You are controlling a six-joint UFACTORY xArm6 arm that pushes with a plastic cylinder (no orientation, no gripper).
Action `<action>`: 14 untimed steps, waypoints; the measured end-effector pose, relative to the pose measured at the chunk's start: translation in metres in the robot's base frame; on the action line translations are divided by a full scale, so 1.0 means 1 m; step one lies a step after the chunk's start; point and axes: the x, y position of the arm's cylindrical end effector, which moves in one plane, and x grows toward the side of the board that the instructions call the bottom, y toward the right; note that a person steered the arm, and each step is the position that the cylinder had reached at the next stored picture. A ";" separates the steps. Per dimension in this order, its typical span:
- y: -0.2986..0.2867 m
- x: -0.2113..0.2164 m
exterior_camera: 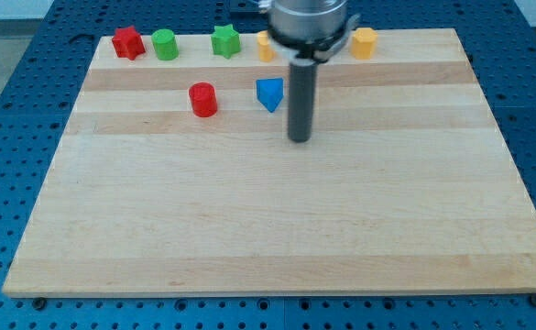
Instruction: Slide the blue triangle slightly right
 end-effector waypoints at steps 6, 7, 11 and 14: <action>-0.041 -0.045; -0.046 -0.053; -0.025 -0.086; 0.070 -0.078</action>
